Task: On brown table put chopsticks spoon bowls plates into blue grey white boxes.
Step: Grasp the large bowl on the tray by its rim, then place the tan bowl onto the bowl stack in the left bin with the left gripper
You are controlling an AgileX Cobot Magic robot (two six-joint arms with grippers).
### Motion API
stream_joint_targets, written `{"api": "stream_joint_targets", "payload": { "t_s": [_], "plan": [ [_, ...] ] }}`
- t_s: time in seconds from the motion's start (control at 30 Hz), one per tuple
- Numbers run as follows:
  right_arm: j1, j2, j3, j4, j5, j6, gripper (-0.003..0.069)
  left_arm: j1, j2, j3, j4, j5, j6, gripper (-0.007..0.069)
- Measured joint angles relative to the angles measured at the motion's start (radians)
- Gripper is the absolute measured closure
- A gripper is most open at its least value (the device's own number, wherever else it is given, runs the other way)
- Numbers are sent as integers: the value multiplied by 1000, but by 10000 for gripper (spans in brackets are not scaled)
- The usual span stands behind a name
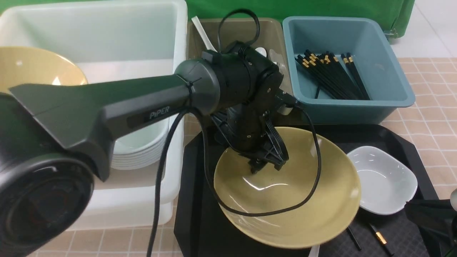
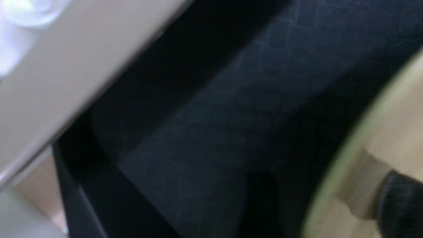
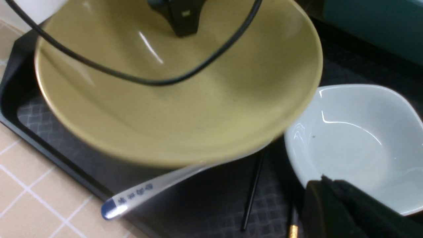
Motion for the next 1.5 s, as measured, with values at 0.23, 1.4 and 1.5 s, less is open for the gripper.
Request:
{"api": "stream_joint_targets", "payload": {
  "t_s": [0.23, 1.4, 1.5],
  "plan": [
    [0, 0, 0, 0, -1, 0, 604, -3, -141, 1, -3, 5, -11, 566],
    [0, 0, 3, 0, 13, 45, 578, 1049, -880, 419, -30, -245, -213, 618],
    [0, 0, 3, 0, 13, 52, 573, 1131, -873, 510, -167, -305, -111, 618]
  ]
}}
